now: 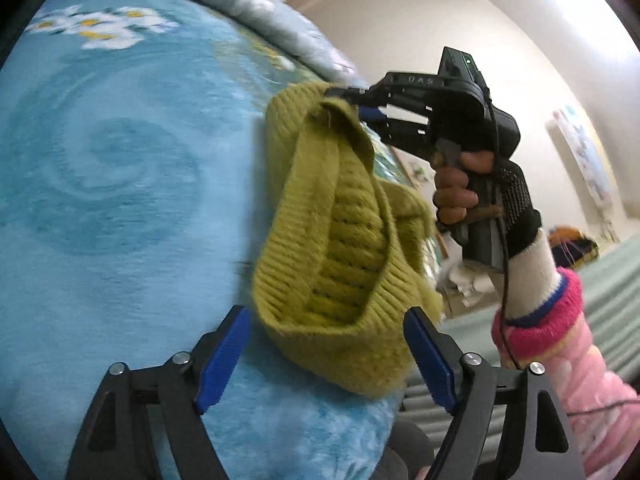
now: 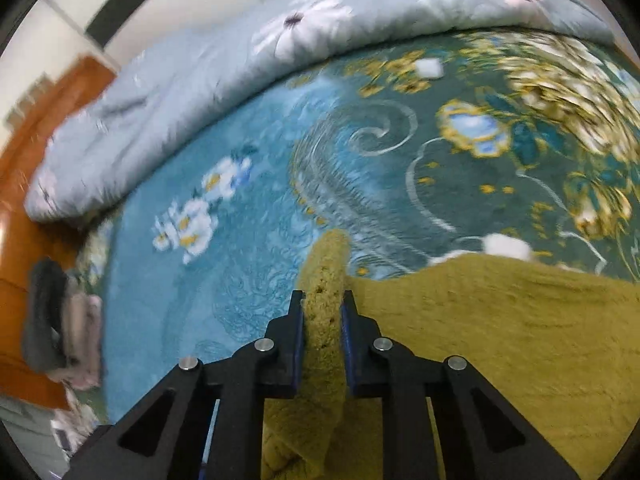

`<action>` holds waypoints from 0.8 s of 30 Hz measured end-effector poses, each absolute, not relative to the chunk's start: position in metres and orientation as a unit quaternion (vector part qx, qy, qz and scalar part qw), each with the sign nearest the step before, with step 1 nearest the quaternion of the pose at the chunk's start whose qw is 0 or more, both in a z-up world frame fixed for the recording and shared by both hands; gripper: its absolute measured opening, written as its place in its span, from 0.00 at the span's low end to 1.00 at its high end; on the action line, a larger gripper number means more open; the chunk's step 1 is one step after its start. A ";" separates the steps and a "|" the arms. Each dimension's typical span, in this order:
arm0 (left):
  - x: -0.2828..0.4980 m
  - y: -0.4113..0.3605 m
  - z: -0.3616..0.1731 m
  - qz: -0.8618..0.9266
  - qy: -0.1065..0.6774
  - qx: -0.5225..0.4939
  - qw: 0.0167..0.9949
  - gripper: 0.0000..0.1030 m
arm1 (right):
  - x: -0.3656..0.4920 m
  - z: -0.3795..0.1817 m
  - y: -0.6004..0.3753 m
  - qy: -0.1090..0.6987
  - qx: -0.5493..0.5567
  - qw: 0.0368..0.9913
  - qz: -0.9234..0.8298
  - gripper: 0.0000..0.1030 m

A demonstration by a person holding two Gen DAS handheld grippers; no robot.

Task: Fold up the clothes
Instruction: 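Lift the sweater with both tools, holding it up to spread it open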

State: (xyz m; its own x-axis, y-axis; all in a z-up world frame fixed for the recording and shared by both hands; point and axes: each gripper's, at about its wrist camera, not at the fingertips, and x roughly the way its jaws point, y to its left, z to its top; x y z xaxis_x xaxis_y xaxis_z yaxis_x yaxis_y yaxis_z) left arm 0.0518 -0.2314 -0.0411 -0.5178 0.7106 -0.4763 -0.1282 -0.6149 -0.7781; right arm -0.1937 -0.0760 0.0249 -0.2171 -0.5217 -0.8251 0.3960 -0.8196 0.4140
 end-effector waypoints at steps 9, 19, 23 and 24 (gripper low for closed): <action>0.030 -0.193 -0.045 0.814 -0.289 -0.426 0.269 0.87 | -0.156 0.084 -0.005 -0.132 0.466 0.348 -0.803 0.16; 0.034 -0.154 -0.013 0.841 -0.237 -0.394 0.284 0.43 | -0.131 0.134 0.036 -0.164 0.414 0.345 -0.826 0.16; 0.041 -0.153 0.005 0.862 -0.210 -0.378 0.264 0.19 | -0.116 0.157 0.045 -0.162 0.395 0.340 -0.838 0.16; 0.042 -0.155 0.012 0.871 -0.203 -0.369 0.252 0.18 | -0.111 0.163 0.047 -0.162 0.390 0.337 -0.842 0.16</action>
